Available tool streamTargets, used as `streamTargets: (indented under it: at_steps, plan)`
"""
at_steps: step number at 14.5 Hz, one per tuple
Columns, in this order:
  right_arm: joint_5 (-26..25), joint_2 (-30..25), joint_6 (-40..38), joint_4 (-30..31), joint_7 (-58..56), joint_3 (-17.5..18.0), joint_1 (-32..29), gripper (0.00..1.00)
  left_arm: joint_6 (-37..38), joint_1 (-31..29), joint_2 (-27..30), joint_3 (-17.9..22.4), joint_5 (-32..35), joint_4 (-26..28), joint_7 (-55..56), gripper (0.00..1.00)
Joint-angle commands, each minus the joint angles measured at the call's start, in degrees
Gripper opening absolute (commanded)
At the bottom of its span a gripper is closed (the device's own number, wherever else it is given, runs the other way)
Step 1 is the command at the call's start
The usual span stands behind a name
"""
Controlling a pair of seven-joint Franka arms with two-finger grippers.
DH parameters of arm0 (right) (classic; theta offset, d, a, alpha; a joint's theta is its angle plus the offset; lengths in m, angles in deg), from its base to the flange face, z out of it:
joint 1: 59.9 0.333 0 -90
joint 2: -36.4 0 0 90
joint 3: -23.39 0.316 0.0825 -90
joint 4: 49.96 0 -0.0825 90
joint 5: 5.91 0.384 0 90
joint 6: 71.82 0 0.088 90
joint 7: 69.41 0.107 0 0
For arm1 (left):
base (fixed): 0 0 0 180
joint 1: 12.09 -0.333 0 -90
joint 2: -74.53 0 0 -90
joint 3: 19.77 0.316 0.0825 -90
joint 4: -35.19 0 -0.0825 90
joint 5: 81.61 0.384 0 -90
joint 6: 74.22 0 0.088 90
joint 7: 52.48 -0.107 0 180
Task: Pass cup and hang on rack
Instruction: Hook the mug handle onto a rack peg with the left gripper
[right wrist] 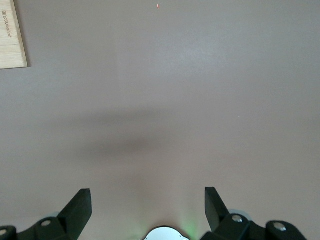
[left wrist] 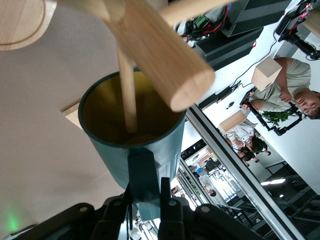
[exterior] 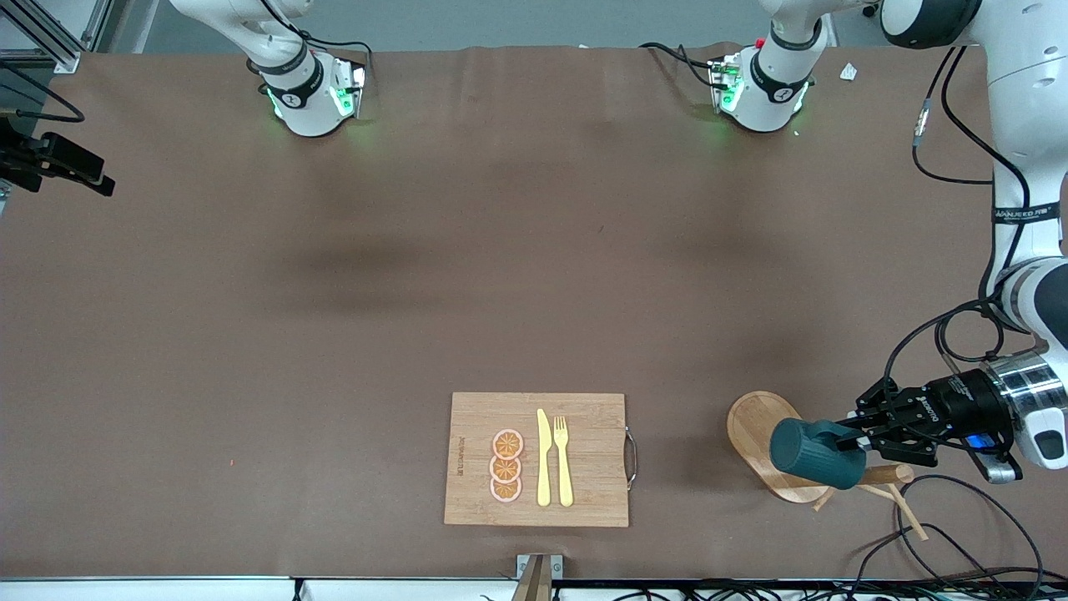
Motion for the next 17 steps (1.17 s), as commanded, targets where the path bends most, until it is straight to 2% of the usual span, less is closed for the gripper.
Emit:
streamTargets:
  at_steps: [1,9,17]
  plan:
    - [0.5,-1.6,0.5,1.2,0.5,-0.1,0.1,1.00,0.0,-0.7,-0.6,-0.2,-1.9,-0.3,-0.4,0.01]
    - [0.5,-1.6,0.5,1.2,0.5,0.0,0.2,1.00,0.0,-1.9,-2.2,-0.1,-5.4,-0.1,-0.7,0.01]
    - [0.5,-1.6,0.5,1.2,0.5,0.0,0.2,1.00,0.0,-2.1,-2.9,-0.2,-5.5,0.1,-0.8,0.03]
